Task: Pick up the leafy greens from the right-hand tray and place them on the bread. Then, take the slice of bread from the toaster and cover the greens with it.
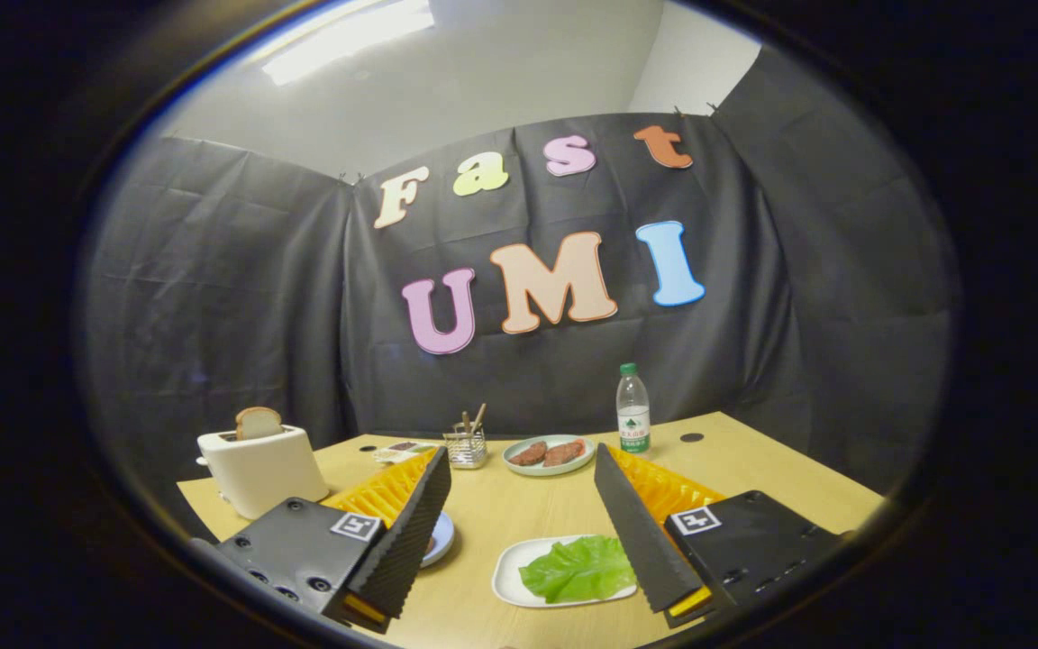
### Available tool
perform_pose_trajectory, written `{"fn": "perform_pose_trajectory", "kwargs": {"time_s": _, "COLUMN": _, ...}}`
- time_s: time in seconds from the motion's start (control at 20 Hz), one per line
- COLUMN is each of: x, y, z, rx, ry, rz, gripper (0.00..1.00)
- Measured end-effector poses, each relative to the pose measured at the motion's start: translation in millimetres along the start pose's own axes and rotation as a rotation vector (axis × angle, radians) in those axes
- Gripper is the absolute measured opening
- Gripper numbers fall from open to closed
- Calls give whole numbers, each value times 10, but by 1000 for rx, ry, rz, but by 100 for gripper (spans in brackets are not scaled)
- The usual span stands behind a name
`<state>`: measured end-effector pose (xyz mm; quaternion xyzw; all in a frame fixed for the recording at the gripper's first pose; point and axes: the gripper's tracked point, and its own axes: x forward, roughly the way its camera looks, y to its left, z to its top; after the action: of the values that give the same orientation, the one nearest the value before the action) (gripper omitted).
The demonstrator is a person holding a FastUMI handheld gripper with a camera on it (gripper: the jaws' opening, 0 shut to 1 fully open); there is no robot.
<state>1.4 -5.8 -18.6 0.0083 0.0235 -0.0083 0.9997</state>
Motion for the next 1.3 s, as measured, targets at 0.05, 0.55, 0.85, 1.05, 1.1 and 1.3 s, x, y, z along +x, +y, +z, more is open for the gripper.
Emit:
{"fn": "perform_pose_trajectory", "kwargs": {"time_s": 0.05, "x": -2, "y": -15, "z": 9, "rx": 0, "ry": 1, "rz": -3, "gripper": 100}}
{"fn": "perform_pose_trajectory", "kwargs": {"time_s": 0.55, "x": 211, "y": -199, "z": -271, "rx": -11, "ry": 148, "rz": -46, "gripper": 100}}
{"fn": "perform_pose_trajectory", "kwargs": {"time_s": 0.85, "x": 360, "y": -504, "z": -485, "rx": 31, "ry": 331, "rz": -69, "gripper": 100}}
{"fn": "perform_pose_trajectory", "kwargs": {"time_s": 1.05, "x": 340, "y": -806, "z": -532, "rx": -16, "ry": 419, "rz": -90, "gripper": 99}}
{"fn": "perform_pose_trajectory", "kwargs": {"time_s": 1.1, "x": 319, "y": -875, "z": -581, "rx": -38, "ry": 446, "rz": -96, "gripper": 99}}
{"fn": "perform_pose_trajectory", "kwargs": {"time_s": 1.3, "x": 163, "y": -1030, "z": -760, "rx": -39, "ry": 539, "rz": -96, "gripper": 99}}
